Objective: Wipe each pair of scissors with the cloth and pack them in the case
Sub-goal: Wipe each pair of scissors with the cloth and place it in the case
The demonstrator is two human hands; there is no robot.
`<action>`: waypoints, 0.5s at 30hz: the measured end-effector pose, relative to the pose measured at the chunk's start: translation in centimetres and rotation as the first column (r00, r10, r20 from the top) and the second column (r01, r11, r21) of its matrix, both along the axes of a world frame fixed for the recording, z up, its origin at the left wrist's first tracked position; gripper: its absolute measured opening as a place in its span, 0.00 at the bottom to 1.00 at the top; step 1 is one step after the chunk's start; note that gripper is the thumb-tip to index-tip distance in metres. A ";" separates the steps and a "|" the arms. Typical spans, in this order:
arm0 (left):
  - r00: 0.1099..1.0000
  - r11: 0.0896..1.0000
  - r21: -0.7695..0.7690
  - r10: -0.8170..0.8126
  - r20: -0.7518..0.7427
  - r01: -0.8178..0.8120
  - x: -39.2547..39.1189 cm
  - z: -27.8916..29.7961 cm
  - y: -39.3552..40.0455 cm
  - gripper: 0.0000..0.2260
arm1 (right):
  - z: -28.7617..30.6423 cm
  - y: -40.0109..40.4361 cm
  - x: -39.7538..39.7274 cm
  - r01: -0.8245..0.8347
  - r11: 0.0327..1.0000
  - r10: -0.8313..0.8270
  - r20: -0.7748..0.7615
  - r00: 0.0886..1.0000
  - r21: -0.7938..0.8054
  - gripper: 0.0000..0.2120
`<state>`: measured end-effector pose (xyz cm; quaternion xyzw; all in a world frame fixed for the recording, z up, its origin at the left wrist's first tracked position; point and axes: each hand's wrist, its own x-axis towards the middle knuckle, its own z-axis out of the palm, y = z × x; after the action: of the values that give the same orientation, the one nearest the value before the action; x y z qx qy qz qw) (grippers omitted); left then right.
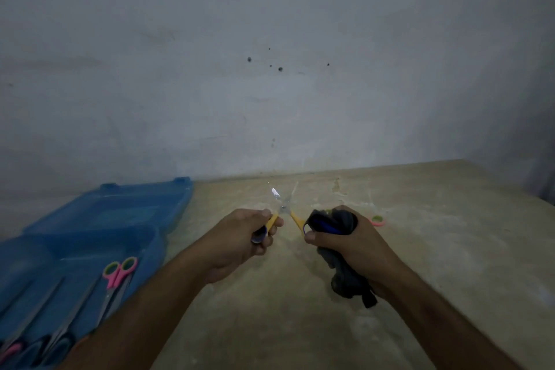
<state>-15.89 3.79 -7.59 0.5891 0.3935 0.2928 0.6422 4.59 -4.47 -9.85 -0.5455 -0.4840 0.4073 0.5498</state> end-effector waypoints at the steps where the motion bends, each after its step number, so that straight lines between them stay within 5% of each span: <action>1: 1.000 1.000 -0.030 0.004 0.030 -0.003 -0.2 0.1 -0.2 0.16 | -0.2 0.3 -0.3 0.015 1.000 -0.015 -0.039 0.999 0.007 0.23; 5: 0.955 0.992 -0.096 0.107 0.277 -0.083 -1.0 -0.3 -1.1 0.12 | -0.6 0.9 -1.1 0.037 0.999 -0.032 -0.127 0.991 0.032 0.20; 9: 0.799 0.937 -0.228 0.345 0.494 -0.263 -0.6 -2.7 -2.9 0.10 | -0.9 1.1 -2.9 0.094 0.993 -0.080 -0.182 0.980 0.067 0.19; 15: 0.766 0.939 -0.218 0.344 0.543 -0.267 -0.8 -3.7 -3.6 0.14 | -2.2 1.9 -4.4 0.043 0.992 -0.051 0.068 0.996 0.119 0.25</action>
<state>-16.67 0.20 -11.26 0.3590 0.2905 0.5310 0.7105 0.15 -2.59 -12.06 -0.5376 -0.5134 0.3451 0.5730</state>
